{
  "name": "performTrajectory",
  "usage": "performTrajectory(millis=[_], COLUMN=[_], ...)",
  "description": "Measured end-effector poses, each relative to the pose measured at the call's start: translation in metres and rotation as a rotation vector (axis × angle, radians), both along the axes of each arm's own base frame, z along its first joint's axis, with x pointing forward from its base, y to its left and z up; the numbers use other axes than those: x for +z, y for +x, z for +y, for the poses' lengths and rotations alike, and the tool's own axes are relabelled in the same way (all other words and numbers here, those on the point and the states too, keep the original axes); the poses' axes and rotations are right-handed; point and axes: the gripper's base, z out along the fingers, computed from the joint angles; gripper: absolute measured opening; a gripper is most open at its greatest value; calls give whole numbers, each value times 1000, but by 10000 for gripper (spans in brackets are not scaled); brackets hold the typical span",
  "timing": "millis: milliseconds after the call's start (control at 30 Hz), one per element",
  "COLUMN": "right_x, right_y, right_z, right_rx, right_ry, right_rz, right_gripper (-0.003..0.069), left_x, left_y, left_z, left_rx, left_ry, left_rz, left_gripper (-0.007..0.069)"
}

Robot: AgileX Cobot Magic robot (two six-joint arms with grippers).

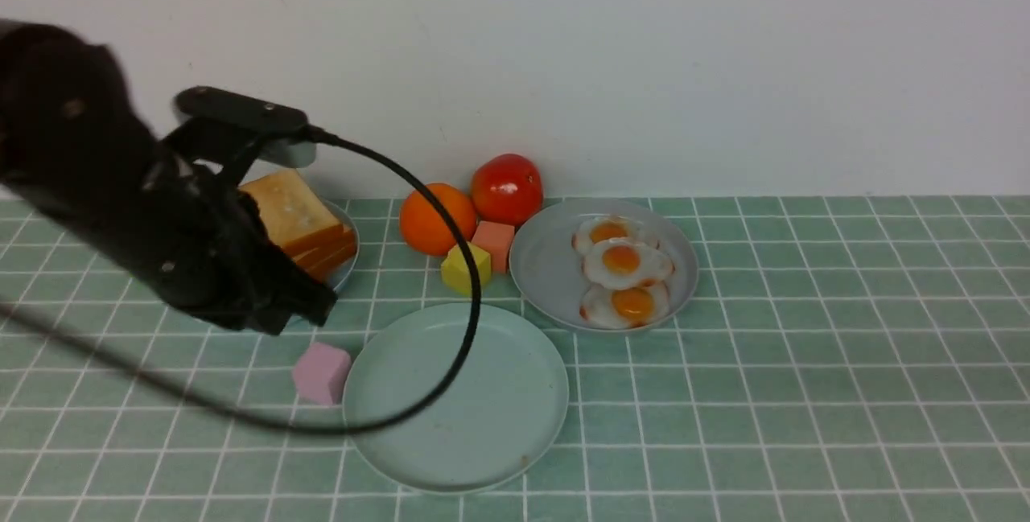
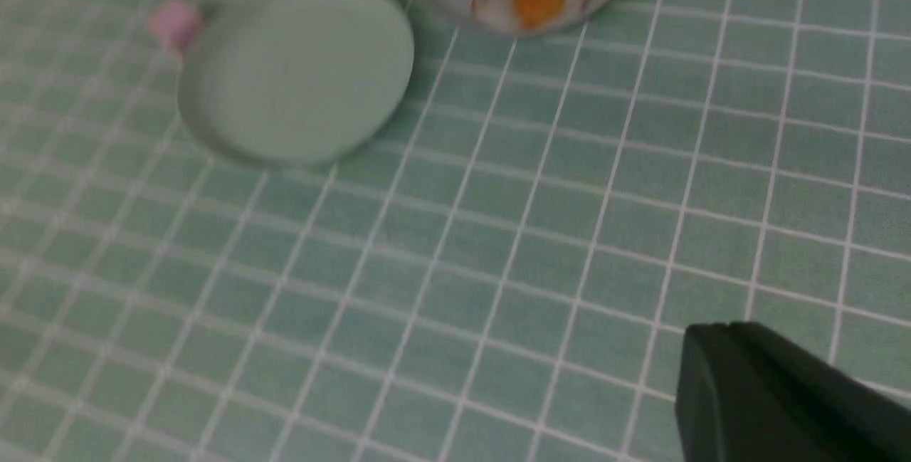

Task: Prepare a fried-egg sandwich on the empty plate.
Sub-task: Use the left arm to grab a slice of bread

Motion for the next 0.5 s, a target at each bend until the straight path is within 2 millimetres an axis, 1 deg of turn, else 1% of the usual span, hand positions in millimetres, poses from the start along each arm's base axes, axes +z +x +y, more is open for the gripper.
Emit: performTrajectory(millis=[33, 67, 133, 167, 200, 233, 300, 333, 367, 400, 433, 500], right_x=[5, 7, 13, 13, 14, 14, 15, 15, 16, 16, 17, 17], right_y=[5, 5, 11, 12, 12, 12, 11, 11, 10, 10, 10, 9], right_z=[2, 2, 6, 6, 9, 10, 12, 12, 13, 13, 14, 15], right_rx=[23, 25, 62, 65, 88, 103, 129, 131, 145, 153, 157, 162], right_ry=[-21, -21, -37, -37, -34, -33, -34, -34, -33, -31, -27, -19], right_rz=[12, 7, 13, 14, 12, 7, 0, 0, -5, -8, -7, -5], right_gripper=[2, 2, 2, 2, 2, 2, 2, 2, 2, 2, 2, 2], left_x=[-5, -6, -17, -17, -22, -24, -26, -25, -28, -31, -32, -36], left_y=[11, 14, 41, 43, 58, 66, 80, 82, 91, 96, 99, 104], left_z=[5, 6, 24, 25, 36, 42, 50, 51, 54, 55, 56, 56], left_rx=[4, 5, 5, 4, 6, 7, -4, -4, -39, -76, -100, -151], left_ry=[-1, -2, 1, 1, 10, 17, 32, 35, 60, 88, 105, 144], left_rz=[12, 13, 19, 19, -3, -21, -58, -67, -90, -99, -108, -122], left_gripper=[-13, -13, -13, -13, -13, -13, -12, -12, 5, 32, 57, 132])
